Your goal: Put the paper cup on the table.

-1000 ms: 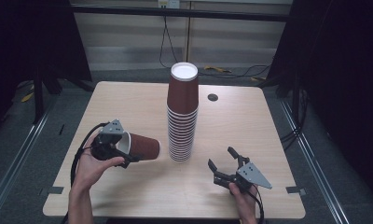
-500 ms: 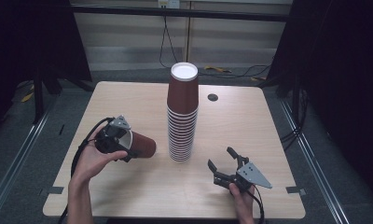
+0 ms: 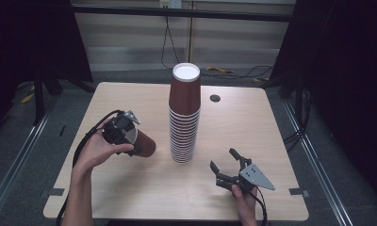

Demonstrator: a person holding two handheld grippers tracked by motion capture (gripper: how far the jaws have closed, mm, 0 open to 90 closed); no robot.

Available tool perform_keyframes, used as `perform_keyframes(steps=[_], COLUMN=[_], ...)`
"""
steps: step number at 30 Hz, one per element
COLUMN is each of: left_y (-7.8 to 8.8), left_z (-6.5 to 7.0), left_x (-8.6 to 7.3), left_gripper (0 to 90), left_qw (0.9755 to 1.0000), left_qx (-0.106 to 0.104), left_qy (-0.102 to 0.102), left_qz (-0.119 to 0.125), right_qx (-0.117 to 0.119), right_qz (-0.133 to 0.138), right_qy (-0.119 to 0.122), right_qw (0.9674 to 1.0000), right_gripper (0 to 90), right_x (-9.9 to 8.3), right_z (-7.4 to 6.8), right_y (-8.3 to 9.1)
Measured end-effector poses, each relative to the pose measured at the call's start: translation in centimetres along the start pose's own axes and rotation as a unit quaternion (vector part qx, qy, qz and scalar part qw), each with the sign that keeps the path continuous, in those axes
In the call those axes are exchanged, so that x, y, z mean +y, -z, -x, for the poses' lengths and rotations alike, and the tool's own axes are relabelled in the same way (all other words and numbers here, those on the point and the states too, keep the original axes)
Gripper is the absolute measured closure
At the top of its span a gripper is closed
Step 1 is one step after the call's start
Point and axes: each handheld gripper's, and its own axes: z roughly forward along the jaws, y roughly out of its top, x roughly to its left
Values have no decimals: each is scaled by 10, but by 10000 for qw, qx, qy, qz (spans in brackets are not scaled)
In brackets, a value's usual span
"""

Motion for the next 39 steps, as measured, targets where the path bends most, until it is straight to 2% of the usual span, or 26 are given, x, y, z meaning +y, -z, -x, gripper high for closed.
perform_keyframes(steps=[4,5,8,9,11,15,20,25,27,32,34,36,37,39], left_y=[-6,-7,-9,-11,-13,-18,-24,-28,-29,-36,-37,-38,-39,-40], left_z=[-1,-1,-2,-2,-2,-3,-2,-2,-3,-5,-5,-5,-5,-5], left_x=[3,4,9,10,13,16,19,19,19,16,14,12,12,11], left_gripper=[38,38,36,35,33,29,27,24,26,22,19,21,23,25], left_qw=[9997,9998,9989,9989,9983,9979,9980,9991,9990,9989,9992,9995,9994,9995], left_qx=[34,48,104,110,39,24,6,-17,-54,9,43,-1,-66,-65], left_qy=[-107,-70,-148,-109,-190,-146,-205,-139,-140,-130,-77,-25,-57,-58], left_qz=[-226,-201,-430,-446,-549,-630,-606,-411,-431,-458,-379,-304,-347,-310], right_qx=[2,1,1,-1,-1,-1,2,1,3,2,1,2,2,2], right_qz=[5,-2,6,0,1,0,2,3,9,2,3,3,2,4], right_qy=[6,-2,7,-1,0,-1,2,1,9,-4,0,1,0,0], right_qw=[10000,10000,10000,10000,10000,10000,10000,10000,10000,10000,10000,10000,10000,10000], right_gripper=[139,139,139,139,139,139,139,139,139,140,140,140,140,140], right_x=[0,0,0,0,0,0,0,0,0,0,0,0,0,0], right_z=[0,0,0,0,0,0,0,0,0,0,0,0,0,0], right_y=[0,0,0,0,0,0,0,0,0,0,0,0,0,0])
